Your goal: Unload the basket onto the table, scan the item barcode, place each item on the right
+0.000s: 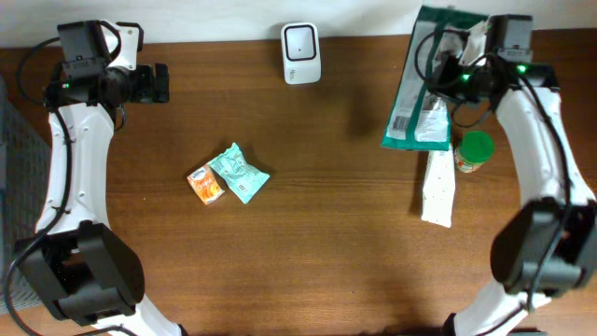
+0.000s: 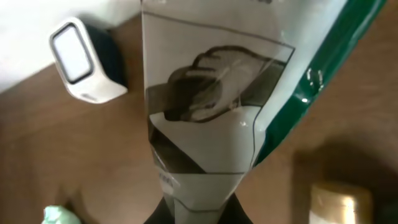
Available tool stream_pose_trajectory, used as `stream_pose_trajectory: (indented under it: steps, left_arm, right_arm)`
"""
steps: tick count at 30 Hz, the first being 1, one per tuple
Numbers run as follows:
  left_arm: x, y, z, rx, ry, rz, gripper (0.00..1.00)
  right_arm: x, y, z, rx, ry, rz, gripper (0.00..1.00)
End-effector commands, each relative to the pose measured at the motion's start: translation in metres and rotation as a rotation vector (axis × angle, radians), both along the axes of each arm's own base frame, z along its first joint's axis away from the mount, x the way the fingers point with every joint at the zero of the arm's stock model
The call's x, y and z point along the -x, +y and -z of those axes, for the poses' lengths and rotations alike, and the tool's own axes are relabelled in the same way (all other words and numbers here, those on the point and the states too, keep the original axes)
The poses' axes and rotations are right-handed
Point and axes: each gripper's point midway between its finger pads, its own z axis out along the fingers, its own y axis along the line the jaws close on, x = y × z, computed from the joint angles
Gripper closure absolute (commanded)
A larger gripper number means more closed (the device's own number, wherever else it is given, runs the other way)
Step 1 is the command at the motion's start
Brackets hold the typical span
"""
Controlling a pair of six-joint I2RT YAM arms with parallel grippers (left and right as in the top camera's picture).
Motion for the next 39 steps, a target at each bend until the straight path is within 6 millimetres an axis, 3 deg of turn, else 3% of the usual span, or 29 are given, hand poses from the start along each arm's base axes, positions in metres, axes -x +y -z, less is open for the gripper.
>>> stream_pose_trajectory:
  steps: [1, 3, 5, 9, 10, 12, 13, 14, 15, 17, 21, 23, 24, 25, 27, 28, 30, 31, 32, 34, 36, 37, 39]
  left_arm:
    - [0.002, 0.002, -0.013, -0.015, -0.026, 0.007, 0.01]
    - [0.002, 0.002, -0.013, -0.015, -0.026, 0.007, 0.01]
    - [0.002, 0.002, -0.013, -0.015, -0.026, 0.007, 0.01]
    - [0.002, 0.002, -0.013, -0.015, -0.026, 0.007, 0.01]
    - [0.002, 0.002, -0.013, -0.015, -0.026, 0.007, 0.01]
    - [0.002, 0.002, -0.013, -0.015, -0.026, 0.007, 0.01]
    - [0.002, 0.002, -0.013, -0.015, -0.026, 0.007, 0.01]
    - [0.002, 0.002, -0.013, -0.015, -0.026, 0.007, 0.01]
    - [0.002, 0.002, -0.013, -0.015, -0.026, 0.007, 0.01]
    - [0.002, 0.002, -0.013, -0.015, -0.026, 0.007, 0.01]
    - [0.002, 0.002, -0.013, -0.015, -0.026, 0.007, 0.01]
    - [0.002, 0.002, -0.013, -0.015, -0.026, 0.007, 0.01]
    - [0.002, 0.002, -0.013, -0.015, -0.026, 0.007, 0.01]
    - [0.002, 0.002, -0.013, -0.015, -0.026, 0.007, 0.01]
    - [0.002, 0.002, -0.013, -0.015, -0.026, 0.007, 0.01]
    - [0.002, 0.002, -0.013, -0.015, -0.026, 0.007, 0.01]
    - [0.002, 0.002, -0.013, -0.015, -0.026, 0.007, 0.01]
    - [0.002, 0.002, -0.013, -0.015, -0.026, 0.007, 0.01]
    - [0.002, 0.002, -0.013, -0.015, -0.026, 0.007, 0.01]
    - [0.002, 0.002, -0.013, -0.015, -0.026, 0.007, 0.01]
    - [0.002, 0.002, -0.013, -0.015, -0.026, 0.007, 0.01]
    - [0.002, 0.002, -0.013, -0.015, -0.026, 0.007, 0.01]
    - [0.002, 0.002, -0.013, -0.015, -0.026, 0.007, 0.01]
  right_arm:
    - [-0.011, -0.009, 0.038, -0.050, 0.061, 0.041, 0.96]
    - [-0.007, -0.018, 0.064, -0.057, 0.128, 0.058, 0.96]
    - [0.010, -0.020, 0.071, -0.042, 0.184, 0.020, 0.96]
    - [0.085, -0.011, 0.080, 0.016, 0.421, -0.170, 0.96]
    - [0.107, -0.022, 0.087, 0.083, 0.527, -0.156, 0.96]
    - [0.132, -0.047, 0.092, 0.223, 0.648, -0.123, 0.96]
    - [0.139, -0.058, 0.092, 0.271, 0.685, -0.107, 0.87]
    - [0.143, -0.062, 0.092, 0.277, 0.702, -0.096, 0.50]
    - [0.145, -0.064, 0.091, 0.269, 0.707, -0.090, 0.36]
    - [0.141, -0.061, 0.085, 0.210, 0.683, -0.089, 0.31]
    - [0.111, -0.041, 0.016, 0.179, 0.517, -0.187, 0.23]
    - [0.097, -0.015, -0.024, 0.175, 0.403, -0.268, 0.23]
    - [0.089, 0.018, -0.043, 0.146, 0.317, -0.359, 0.20]
    - [0.084, 0.056, -0.047, 0.129, 0.270, -0.445, 0.13]
    - [0.080, 0.095, -0.039, 0.146, 0.248, -0.533, 0.12]
    - [0.078, 0.114, -0.034, 0.153, 0.234, -0.576, 0.13]
    - [0.074, 0.171, -0.017, 0.171, 0.191, -0.693, 0.27]
    - [0.074, 0.190, -0.010, 0.176, 0.175, -0.731, 0.33]
    - [0.074, 0.223, 0.003, 0.184, 0.152, -0.796, 0.33]
    - [0.073, 0.265, 0.028, 0.172, 0.145, -0.833, 0.35]
    - [0.075, 0.293, 0.052, 0.154, 0.147, -0.883, 0.37]
    - [0.078, 0.314, 0.074, 0.138, 0.155, -0.923, 0.38]
    - [0.080, 0.329, 0.095, 0.138, 0.161, -0.950, 0.39]
